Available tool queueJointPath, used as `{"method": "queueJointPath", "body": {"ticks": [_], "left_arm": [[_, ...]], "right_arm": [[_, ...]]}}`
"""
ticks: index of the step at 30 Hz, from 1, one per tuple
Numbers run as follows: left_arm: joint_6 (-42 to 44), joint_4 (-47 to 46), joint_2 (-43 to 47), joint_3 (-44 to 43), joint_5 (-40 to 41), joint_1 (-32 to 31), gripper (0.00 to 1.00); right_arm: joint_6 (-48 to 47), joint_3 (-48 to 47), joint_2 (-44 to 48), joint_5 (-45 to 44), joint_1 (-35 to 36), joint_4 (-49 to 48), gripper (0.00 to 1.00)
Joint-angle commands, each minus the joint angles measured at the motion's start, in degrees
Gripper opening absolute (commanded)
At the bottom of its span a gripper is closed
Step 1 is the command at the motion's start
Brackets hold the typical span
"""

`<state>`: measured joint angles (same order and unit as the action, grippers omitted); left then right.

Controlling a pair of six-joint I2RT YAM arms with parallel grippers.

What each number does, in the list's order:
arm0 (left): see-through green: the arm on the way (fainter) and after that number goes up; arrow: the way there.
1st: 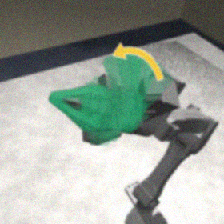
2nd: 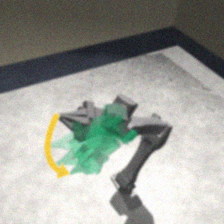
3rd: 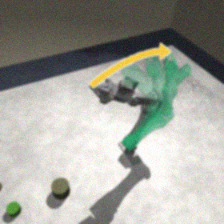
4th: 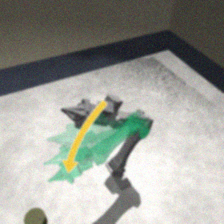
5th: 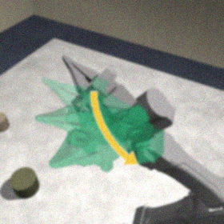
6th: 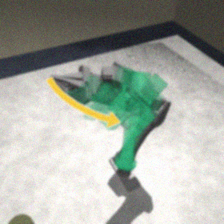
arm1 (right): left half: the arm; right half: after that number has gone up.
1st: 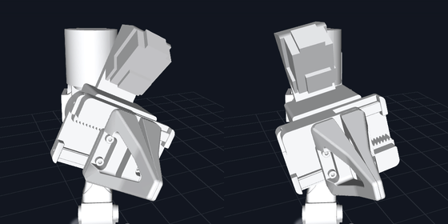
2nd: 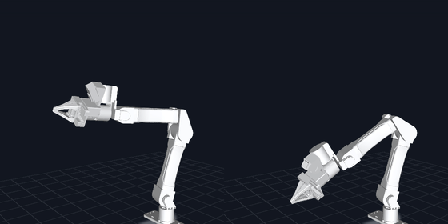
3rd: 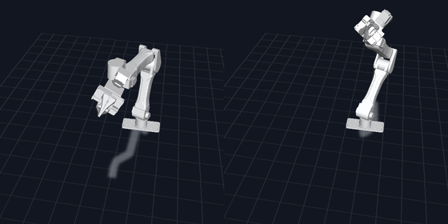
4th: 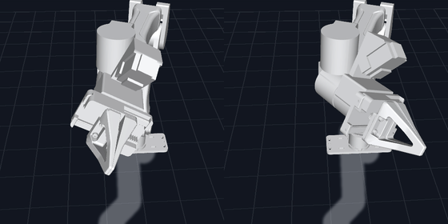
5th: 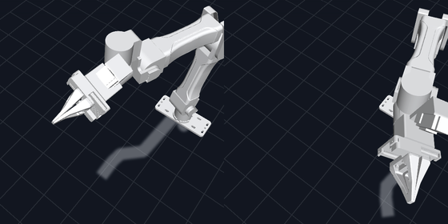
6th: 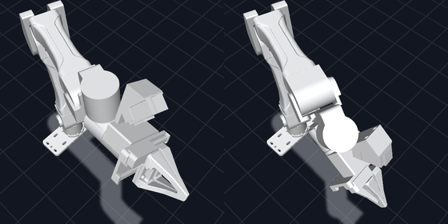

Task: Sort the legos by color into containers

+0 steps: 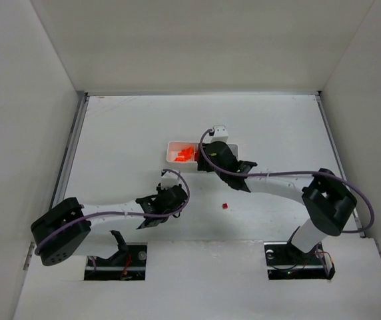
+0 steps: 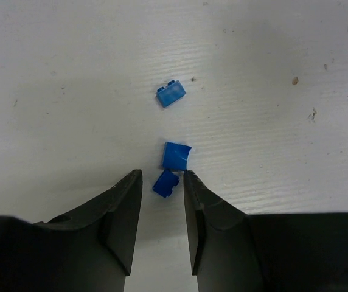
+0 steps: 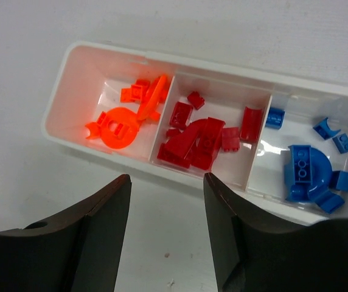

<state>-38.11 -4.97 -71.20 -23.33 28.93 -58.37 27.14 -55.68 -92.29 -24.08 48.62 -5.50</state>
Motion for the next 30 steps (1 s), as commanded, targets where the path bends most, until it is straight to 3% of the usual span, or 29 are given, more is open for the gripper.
{"method": "queueJointPath", "body": {"ticks": [1, 19, 30], "left_arm": [[0.5, 0.9, -1.7, -1.0, -2.1, 0.2, 0.29], [-0.2, 7.1, -0.5, -2.6, -2.1, -1.3, 0.11], [-0.4, 10.2, 7.1, -7.1, -2.7, -2.0, 0.09]], "right_arm": [[2.0, 2.1, 2.1, -1.0, 0.7, -3.6, 0.56], [2.8, 6.1, 5.7, -0.7, 0.6, -4.0, 0.56], [3.9, 12.6, 12.7, -1.8, -0.3, -4.0, 0.56]]}}
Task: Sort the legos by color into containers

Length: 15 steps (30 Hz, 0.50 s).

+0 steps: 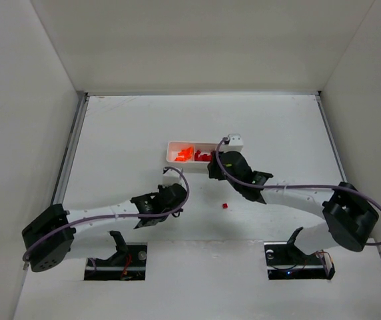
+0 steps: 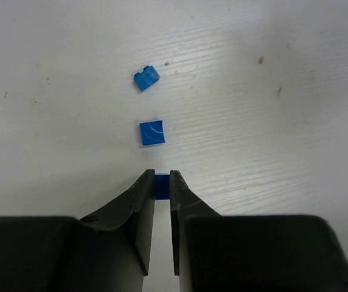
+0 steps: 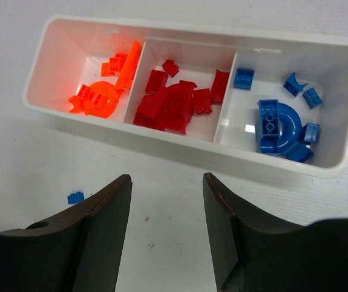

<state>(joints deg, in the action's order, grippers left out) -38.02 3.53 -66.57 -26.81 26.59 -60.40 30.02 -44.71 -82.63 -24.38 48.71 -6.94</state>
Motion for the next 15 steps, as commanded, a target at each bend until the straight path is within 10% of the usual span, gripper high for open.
{"method": "queueJointPath", "body": {"ticks": [1, 8, 15], "left_arm": [[-0.4, 1.8, 2.7, -4.5, -0.9, 0.3, 0.09], [2.4, -5.8, -3.7, -12.5, -3.6, 3.6, 0.09], [6.3, -17.3, -18.6, -26.1, -8.2, 6.5, 0.09]], "right_arm": [[1.6, 2.9, 4.3, -1.7, -0.5, -2.6, 0.56], [7.5, 12.0, 11.5, -5.8, -1.4, -2.7, 0.52], [13.7, 19.8, 19.9, -7.8, -2.2, 0.9, 0.28]]}}
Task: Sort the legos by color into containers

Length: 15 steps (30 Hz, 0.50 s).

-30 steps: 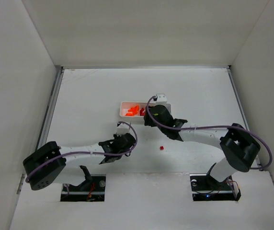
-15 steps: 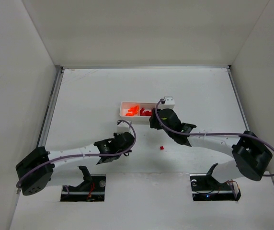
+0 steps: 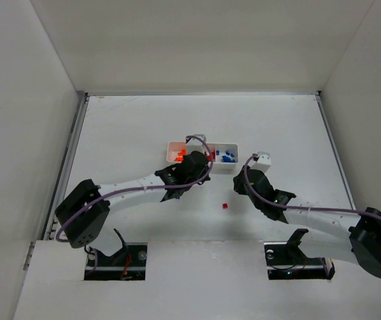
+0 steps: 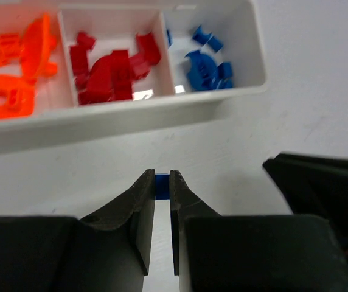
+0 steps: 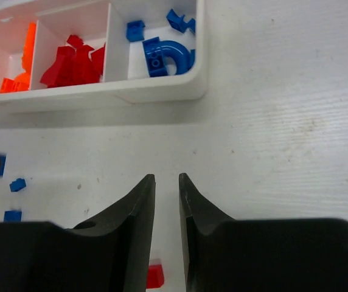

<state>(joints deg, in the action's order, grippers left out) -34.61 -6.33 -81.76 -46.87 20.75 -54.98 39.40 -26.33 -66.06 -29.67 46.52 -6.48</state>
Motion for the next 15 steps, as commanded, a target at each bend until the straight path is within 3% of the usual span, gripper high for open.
{"method": "queueJointPath", "body": {"ticks": [1, 10, 15], "left_arm": [[3.1, -8.1, -5.1, -7.6, -2.8, 1.5, 0.09], [4.3, -10.5, -22.1, -22.6, -6.2, 4.2, 0.11], [5.0, -10.4, -24.9, -25.0, -6.3, 4.5, 0.25]], "right_arm": [[5.0, 2.1, 4.3, -2.8, 0.0, 1.3, 0.27], [7.7, 4.9, 10.7, -3.4, 1.7, 7.1, 0.32], [8.1, 4.8, 10.8, -2.7, 5.9, 9.6, 0.45]]}}
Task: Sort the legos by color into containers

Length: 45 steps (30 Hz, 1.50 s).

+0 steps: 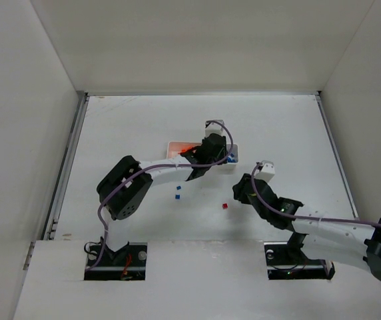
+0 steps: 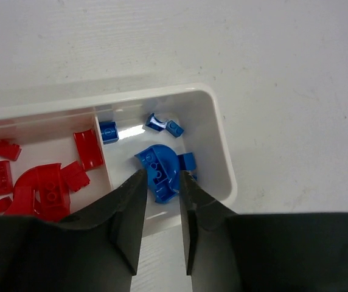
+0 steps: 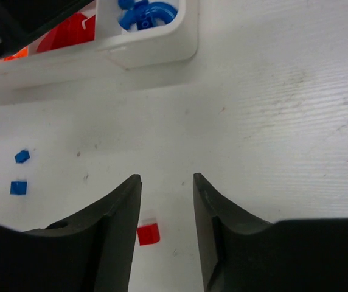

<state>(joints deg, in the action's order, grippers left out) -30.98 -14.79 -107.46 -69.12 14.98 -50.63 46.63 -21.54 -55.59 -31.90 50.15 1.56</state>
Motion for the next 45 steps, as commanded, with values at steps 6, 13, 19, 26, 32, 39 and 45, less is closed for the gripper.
{"method": "queueJointPath", "body": {"ticks": [6, 13, 19, 26, 32, 39, 45], "left_arm": [[2.2, -2.4, 4.1, -0.5, 0.0, 1.1, 0.29], [1.9, -2.4, 12.0, 9.5, 0.9, 2.3, 0.28], [1.9, -1.2, 21.7, 20.4, 4.7, 2.6, 0.28], [2.1, 5.8, 33.7, 29.8, 9.5, 2.8, 0.29], [1.1, 11.8, 39.5, 36.3, 11.4, 2.3, 0.33], [-0.4, 13.0, 41.8, 39.7, 11.2, -0.6, 0.38], [-1.5, 12.1, 40.1, 41.2, 12.1, -3.2, 0.42]], "right_arm": [[1.4, -1.4, -4.3, 1.5, 7.4, 2.1, 0.52], [1.6, -3.7, -12.7, 2.8, 11.9, 1.1, 0.52], [1.2, -5.9, -16.8, 2.5, 13.3, 1.0, 0.48], [0.7, -8.4, -20.6, 0.5, 14.0, 3.4, 0.37], [0.3, -11.2, -22.4, -0.5, 14.0, 4.2, 0.21], [-10.0, -19.4, -21.1, 0.2, 10.0, 0.6, 0.2], [-16.2, -27.9, -26.9, 6.1, 0.8, -6.1, 0.2]]}}
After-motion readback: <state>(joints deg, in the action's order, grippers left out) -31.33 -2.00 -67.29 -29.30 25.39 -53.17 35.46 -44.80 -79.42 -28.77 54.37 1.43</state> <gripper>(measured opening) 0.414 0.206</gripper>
